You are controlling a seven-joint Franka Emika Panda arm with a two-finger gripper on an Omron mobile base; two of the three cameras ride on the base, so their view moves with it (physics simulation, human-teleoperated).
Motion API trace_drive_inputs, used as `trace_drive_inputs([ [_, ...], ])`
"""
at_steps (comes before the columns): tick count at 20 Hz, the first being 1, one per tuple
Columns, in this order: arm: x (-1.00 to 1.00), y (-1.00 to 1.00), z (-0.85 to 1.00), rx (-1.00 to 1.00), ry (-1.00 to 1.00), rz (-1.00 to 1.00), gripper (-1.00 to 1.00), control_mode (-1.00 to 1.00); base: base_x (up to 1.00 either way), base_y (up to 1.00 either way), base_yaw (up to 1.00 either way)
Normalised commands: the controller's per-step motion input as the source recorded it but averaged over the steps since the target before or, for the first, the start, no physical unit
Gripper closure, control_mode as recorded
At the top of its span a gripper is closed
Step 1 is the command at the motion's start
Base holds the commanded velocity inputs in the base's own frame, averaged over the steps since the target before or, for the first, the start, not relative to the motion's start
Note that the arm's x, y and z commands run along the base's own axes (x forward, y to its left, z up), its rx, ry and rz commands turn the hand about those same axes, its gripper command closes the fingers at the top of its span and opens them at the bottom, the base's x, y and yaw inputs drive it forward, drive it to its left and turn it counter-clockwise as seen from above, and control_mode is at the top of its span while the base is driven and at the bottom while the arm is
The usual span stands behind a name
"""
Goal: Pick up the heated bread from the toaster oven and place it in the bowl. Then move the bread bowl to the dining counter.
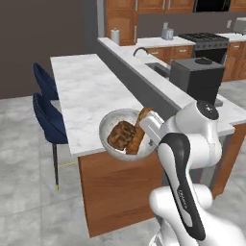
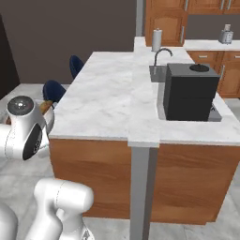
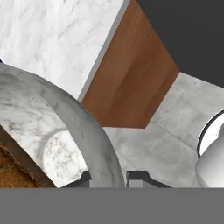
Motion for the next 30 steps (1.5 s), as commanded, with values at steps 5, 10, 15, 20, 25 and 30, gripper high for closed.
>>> trace_drive_inputs([
  [5,0.00,0.00,0.00,0.00,0.00,0.00,1.00,1.00,0.57,0.24,-0.21],
  [10,0.63,0.33,0.00,-0.05,0.06,-0.06,1.00,-1.00,0.11,0.07,-0.01],
  [15,1.00,0.46,0.00,-0.07,0.19,-0.12,1.00,-1.00,0.00,0.00,0.00],
  [20,1.00,0.34,-0.06,-0.01,0.26,-0.14,1.00,-1.00,0.00,0.00,0.00],
  [25,1.00,0.03,-0.23,-0.01,0.16,-0.07,1.00,-1.00,0.00,0.00,0.00],
  [30,1.00,-0.02,-0.74,0.00,0.01,-0.07,1.00,-1.00,0.00,0.00,0.00],
])
